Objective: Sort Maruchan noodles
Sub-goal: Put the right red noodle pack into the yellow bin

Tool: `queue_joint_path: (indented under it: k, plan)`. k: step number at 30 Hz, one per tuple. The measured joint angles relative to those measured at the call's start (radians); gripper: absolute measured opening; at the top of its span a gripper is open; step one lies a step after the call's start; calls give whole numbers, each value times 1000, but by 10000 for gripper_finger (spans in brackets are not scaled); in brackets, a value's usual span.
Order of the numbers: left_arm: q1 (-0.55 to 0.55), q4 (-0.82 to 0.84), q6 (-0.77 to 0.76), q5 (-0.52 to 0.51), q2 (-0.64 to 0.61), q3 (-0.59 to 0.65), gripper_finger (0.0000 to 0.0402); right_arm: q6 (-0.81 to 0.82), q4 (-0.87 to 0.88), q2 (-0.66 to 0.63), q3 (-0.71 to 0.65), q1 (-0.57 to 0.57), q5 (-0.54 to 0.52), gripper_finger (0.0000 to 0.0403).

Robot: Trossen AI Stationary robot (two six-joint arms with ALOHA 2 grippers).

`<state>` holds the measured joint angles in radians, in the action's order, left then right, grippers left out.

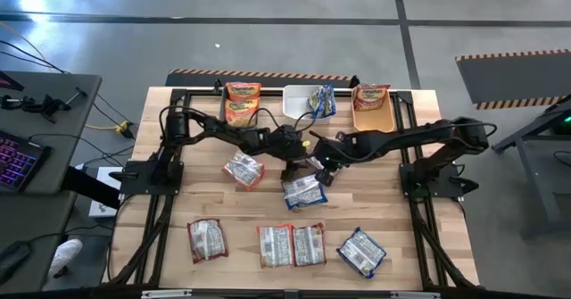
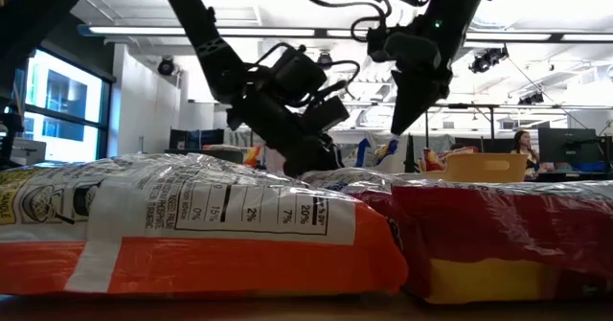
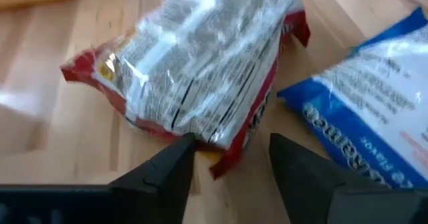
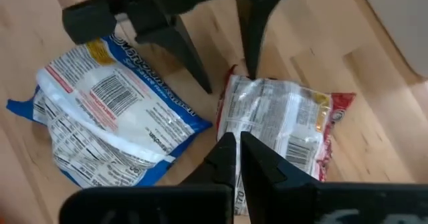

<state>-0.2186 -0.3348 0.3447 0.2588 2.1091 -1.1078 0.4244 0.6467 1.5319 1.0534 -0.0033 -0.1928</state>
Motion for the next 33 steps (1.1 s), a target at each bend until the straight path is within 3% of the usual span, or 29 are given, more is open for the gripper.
queue_joint_path:
  k: [12, 16, 21, 28, 33]
  plan:
    - [-22, -23, 38, 2, 7, -7, 12, -15, -17, -10, 0, 34, -45, 0]
    - [-24, -26, 52, 29, 7, -7, 2, -26, 5, -10, 0, 46, -52, 0]
    - [-62, -24, -40, 165, -3, -8, 0, 37, 154, -10, -8, 96, -95, 11]
    - [-159, -29, -226, 352, -9, -46, 0, 259, 176, -10, -152, 251, -127, 106]
    - [-187, -27, -290, 426, -9, -65, 0, 355, -23, -8, -269, 349, -345, 198]
